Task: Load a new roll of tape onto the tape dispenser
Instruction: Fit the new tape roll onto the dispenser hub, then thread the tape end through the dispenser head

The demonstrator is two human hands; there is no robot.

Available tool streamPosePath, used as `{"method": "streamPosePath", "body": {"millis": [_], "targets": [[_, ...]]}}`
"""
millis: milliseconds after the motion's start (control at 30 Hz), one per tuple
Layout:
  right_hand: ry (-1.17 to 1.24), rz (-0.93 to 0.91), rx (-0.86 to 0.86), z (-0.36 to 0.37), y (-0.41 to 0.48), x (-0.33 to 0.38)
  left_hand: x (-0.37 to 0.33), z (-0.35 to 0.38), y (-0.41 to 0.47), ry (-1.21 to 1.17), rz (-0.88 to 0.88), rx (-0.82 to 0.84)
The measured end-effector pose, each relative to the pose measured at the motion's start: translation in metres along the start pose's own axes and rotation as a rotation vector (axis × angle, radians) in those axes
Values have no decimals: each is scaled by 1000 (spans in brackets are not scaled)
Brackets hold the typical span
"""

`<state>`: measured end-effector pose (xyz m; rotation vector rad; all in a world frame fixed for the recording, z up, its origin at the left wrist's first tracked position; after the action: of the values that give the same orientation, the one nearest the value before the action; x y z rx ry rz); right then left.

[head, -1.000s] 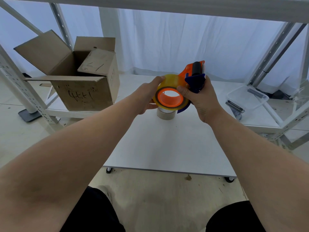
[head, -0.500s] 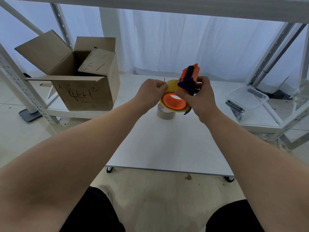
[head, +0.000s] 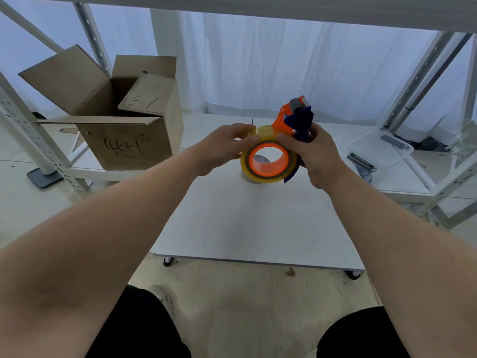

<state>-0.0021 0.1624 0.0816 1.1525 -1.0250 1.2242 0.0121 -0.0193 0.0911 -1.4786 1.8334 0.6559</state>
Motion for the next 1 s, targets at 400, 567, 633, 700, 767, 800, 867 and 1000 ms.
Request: {"method": "streamPosePath", "body": {"millis": [400,567,633,700,767,800,867,1000], "targets": [[47,90,-60,-2,-1,1,-14,-2,-4,-75,49,-35],[104,122,-81,-9,-2,-2,-15,-2,-6,-119,111,18],[107,130,-86,-8,-2,-3,-13,-3,-5,-122,116,6],[106,131,-83,-7,-2,-3,-12,-4,-4,-107,121,-18],[113,135,-81,-7,-2,-3,-13,-5,-4,-80,138,-41],[118,139,-81,-7,-3,-3,-13,-6,-4,-70,151,-50],[121,142,-73,-8,-3,-5,-16,-7,-5,-22,186,-68],[72,121,-46,-12,-5,-10,-21,-5,-7,370,254,-78]]}}
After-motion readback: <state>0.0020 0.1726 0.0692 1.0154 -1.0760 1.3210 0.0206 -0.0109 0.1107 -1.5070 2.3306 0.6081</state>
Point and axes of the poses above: each hand's wrist, its own y-axis towards the middle knuckle, its own z-axis out of the palm, x = y × z, the point moved 5 cm from there along y, towards the middle knuckle, and after that the axes turned 15 degrees about y, right-handed, at the moved point
